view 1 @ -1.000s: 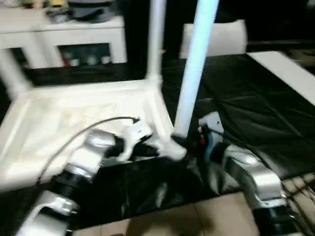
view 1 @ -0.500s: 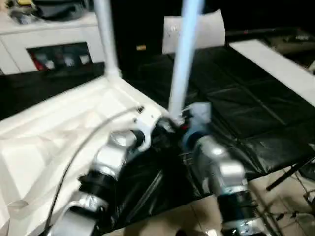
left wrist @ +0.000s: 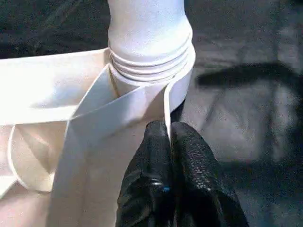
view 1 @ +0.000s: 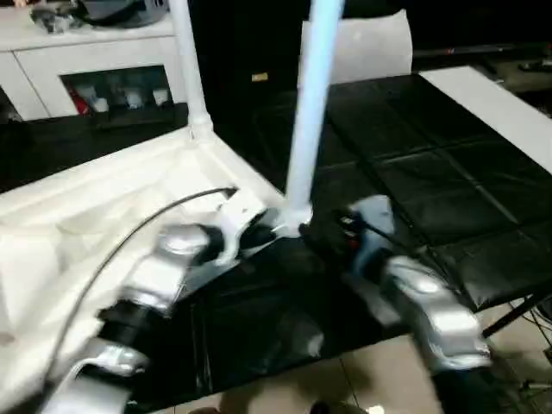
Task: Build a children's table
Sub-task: Rotate leg to tighten
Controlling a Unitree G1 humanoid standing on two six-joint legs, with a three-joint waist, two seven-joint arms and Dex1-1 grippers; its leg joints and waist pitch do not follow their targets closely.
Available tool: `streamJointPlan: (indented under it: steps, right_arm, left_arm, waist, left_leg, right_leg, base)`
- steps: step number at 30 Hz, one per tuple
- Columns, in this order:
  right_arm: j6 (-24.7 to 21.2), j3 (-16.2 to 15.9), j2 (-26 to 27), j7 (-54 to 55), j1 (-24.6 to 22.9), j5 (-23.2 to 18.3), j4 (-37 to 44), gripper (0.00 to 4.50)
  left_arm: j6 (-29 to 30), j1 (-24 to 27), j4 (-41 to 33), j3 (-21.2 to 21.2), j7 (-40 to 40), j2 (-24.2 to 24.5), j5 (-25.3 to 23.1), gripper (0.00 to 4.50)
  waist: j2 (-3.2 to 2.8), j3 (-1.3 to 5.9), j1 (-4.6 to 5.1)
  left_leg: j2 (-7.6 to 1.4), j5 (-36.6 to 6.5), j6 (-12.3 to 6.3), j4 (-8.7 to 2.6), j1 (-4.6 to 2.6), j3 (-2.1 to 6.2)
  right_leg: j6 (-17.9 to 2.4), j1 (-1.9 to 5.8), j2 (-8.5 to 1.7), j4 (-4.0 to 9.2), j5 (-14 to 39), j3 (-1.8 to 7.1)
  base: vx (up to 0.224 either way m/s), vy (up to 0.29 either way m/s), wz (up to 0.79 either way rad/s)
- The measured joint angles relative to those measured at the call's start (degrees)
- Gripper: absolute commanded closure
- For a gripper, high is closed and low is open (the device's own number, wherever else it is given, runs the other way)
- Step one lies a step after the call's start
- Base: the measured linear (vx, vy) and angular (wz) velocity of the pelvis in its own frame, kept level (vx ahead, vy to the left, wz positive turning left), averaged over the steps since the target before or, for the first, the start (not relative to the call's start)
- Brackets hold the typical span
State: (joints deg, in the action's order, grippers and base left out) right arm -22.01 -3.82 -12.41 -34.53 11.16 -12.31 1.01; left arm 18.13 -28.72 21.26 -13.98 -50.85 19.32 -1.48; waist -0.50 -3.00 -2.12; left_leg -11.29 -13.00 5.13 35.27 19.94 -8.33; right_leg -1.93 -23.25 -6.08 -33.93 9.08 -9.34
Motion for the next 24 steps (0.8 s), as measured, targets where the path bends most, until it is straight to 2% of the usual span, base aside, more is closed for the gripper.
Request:
streamJointPlan:
  steps: [6,8,11,18,19,21,24]
  right_arm:
    - [0.29,-1.09,-8.16,-11.08,-0.38,-2.08,2.42,0.06]
    - [0.29,-1.46,-9.19,-13.7,-0.25,-2.79,2.41,0.06]
    - [0.3,-3.93,-10.96,-18.5,0.42,-3.34,2.32,0.06]
    - [0.14,-6.73,-14.95,-26.52,3.28,-4.04,0.77,0.06]
    - [0.14,-7.04,-15.43,-27.79,3.39,-4.09,0.33,0.23]
    - [0.15,-7.62,-15.46,-29.54,3.4,-4.27,-0.22,0.23]
    - [0.22,-8.85,-15.89,-32.76,4.43,-5.01,-1.87,0.61]
  left_arm:
    - [-5.4,0.54,0.01,-2.63,-10.46,5.62,1.77,4.5]
    - [-7.4,0.62,0.0,-3.21,-13.41,7.22,1.76,4.5]
    - [-9.74,0.61,-0.12,-3.97,-18.08,8.44,1.95,4.5]
    - [-11.33,0.61,-1.06,-6.28,-24.78,9.98,3.95,4.5]
    - [-11.52,0.62,-1.3,-6.6,-25.7,10.25,4.1,4.5]
    - [-12.02,0.61,-1.46,-7.06,-26.91,10.58,4.18,4.5]
    - [-12.83,0.6,-1.5,-7.41,-29.28,10.93,4.16,4.5]
  waist:
    - [0.25,0.03,-0.42]
    - [0.34,0.04,-0.77]
    - [0.35,0.05,-1.55]
    - [0.63,0.12,-3.05]
    - [0.7,0.11,-3.22]
    - [0.78,0.1,-3.42]
    - [0.88,0.09,-3.42]
  left_leg:
    - [0.01,0.11,-0.18,0.0,0.02,-0.02]
    - [0.05,0.13,-0.21,-0.01,0.02,-0.04]
    - [0.09,0.14,-0.23,-0.01,0.03,-0.17]
    - [0.08,0.13,-0.3,-0.23,0.04,-0.54]
    - [0.07,0.15,-0.31,-0.26,0.04,-0.55]
    - [0.04,0.21,-0.37,-0.27,0.02,-0.6]
    - [0.06,0.24,-0.36,-0.26,0.0,-0.68]
  right_leg:
    - [0.31,0.29,0.0,0.5,-0.2,0.26]
    - [0.4,0.32,0.0,0.5,-0.29,0.39]
    - [0.43,0.34,0.0,0.46,-0.32,0.65]
    - [0.35,0.29,-0.05,0.35,-0.34,0.94]
    - [0.36,0.28,-0.06,0.34,-0.32,0.93]
    - [0.38,0.27,-0.08,0.26,-0.3,0.94]
    - [0.66,0.26,-0.13,0.22,-0.13,0.98]
  base:
    - [0.0,0.0,0.0]
    - [0.0,0.0,0.0]
    - [0.0,0.0,0.0]
    - [0.0,0.0,0.0]
    - [0.0,0.0,0.0]
    - [0.0,0.0,0.0]
    - [0.0,0.0,0.0]
